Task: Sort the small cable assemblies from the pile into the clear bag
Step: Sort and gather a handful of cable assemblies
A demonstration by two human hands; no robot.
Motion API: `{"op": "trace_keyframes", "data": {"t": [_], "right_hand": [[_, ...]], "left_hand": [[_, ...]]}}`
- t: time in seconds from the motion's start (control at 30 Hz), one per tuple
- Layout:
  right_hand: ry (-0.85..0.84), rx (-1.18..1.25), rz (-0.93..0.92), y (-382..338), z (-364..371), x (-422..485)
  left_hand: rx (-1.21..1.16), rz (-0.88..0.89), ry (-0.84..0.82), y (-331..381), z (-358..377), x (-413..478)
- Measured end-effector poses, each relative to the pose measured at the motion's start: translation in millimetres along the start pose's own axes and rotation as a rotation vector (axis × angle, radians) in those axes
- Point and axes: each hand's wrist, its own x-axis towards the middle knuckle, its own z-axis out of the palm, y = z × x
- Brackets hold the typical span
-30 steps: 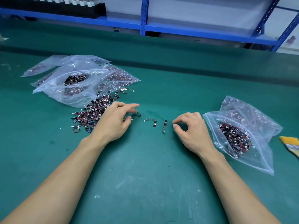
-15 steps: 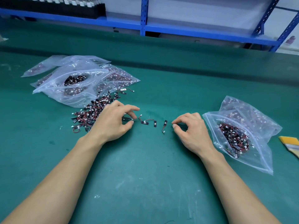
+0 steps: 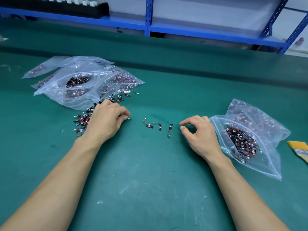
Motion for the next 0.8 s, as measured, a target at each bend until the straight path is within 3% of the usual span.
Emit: {"op": "trace_keyframes", "data": {"t": [0.17, 0.37, 0.67, 0.8], "right_hand": [[0.053, 0.077, 0.048, -2, -2, 1], [0.077, 0.127, 0.062, -5, -2, 1], [0.081, 0.142, 0.066, -4, -1, 1], [0.071, 0.147, 0.064, -3, -1, 1]], "left_hand": [[-0.109, 0.018, 0.233, 4, -3, 1], [-0.242, -0.091, 0.405, 7, -6, 0], [-0.448, -0.144, 0.503, 14, -10, 0], [-0.532, -0.154, 0.448, 22, -6, -2]]}}
